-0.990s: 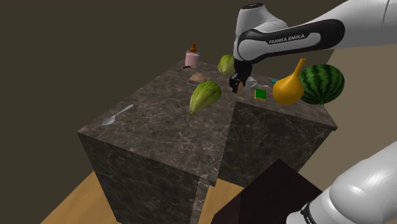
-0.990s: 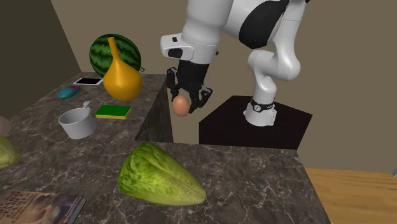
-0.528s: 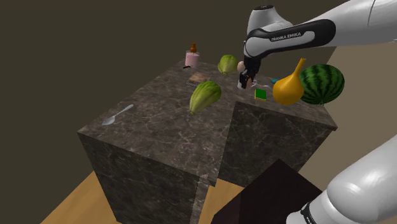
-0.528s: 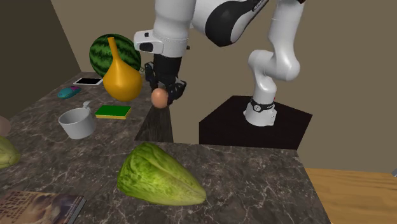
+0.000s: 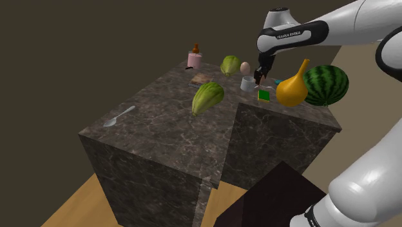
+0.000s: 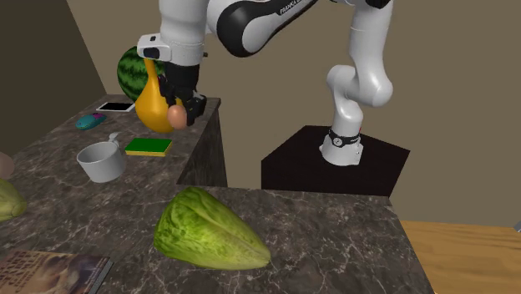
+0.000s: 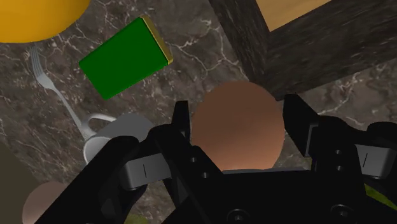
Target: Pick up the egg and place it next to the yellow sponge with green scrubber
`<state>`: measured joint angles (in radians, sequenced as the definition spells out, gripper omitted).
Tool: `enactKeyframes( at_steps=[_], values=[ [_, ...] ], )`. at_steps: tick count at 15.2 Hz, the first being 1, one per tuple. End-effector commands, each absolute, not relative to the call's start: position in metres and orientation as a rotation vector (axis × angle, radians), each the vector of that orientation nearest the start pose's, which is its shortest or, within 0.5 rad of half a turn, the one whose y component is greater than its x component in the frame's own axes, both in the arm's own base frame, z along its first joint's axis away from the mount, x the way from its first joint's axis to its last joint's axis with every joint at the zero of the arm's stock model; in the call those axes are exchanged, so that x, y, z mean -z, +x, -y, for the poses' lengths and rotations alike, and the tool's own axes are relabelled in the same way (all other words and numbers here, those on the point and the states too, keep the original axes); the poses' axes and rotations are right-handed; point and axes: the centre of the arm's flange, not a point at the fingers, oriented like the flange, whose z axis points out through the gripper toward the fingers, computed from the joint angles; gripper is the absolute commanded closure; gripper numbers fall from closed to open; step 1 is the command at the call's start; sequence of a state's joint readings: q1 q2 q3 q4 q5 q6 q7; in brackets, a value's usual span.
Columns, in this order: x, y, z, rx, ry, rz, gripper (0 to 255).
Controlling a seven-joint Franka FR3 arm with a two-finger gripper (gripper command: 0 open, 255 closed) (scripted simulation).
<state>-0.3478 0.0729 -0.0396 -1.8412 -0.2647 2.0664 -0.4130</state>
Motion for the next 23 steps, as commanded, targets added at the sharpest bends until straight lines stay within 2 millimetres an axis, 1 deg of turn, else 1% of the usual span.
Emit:
enactKeyframes(
  at_steps=[1,4,23],
  values=[
    [-0.5,0.551,0.265,0.077,-3.418,0.233,255],
    [-0.5,0.557,0.307,0.077,-3.418,0.233,255],
    [-0.4,0.557,0.307,0.077,-3.418,0.233,255]
  ],
)
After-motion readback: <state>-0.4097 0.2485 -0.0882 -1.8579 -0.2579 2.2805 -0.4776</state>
